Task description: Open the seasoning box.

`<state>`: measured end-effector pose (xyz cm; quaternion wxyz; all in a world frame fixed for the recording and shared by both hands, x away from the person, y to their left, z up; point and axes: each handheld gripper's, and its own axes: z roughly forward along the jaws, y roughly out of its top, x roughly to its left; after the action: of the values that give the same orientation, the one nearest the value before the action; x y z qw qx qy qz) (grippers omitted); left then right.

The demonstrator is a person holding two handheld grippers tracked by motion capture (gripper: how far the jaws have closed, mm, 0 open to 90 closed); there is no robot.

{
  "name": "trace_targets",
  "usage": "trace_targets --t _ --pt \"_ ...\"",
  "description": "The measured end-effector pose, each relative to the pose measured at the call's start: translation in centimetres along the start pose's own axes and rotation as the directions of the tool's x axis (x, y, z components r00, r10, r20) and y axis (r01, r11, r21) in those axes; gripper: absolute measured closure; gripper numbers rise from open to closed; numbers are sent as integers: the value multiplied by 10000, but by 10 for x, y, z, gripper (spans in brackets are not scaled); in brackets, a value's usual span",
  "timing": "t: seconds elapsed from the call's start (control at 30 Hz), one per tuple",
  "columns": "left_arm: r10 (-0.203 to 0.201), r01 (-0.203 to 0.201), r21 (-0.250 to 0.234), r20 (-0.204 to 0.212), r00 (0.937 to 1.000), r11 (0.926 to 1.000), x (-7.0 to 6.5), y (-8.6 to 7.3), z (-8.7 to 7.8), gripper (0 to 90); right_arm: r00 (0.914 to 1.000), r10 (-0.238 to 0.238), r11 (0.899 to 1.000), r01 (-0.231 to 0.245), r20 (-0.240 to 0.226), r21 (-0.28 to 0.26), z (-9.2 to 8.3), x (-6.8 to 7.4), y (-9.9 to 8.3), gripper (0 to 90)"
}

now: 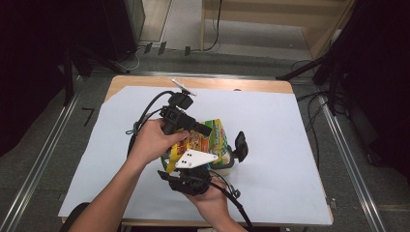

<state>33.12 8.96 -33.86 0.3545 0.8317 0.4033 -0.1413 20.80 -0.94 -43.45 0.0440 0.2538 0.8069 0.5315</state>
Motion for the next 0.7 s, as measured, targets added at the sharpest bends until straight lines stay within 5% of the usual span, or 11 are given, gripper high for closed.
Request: trace_targets --t 0.7 --pt "270 -281 -363 -286 9992 9989 -6 -1 -3 778 10000 13 9999 -12 42 -151 1 -4 -2 698"
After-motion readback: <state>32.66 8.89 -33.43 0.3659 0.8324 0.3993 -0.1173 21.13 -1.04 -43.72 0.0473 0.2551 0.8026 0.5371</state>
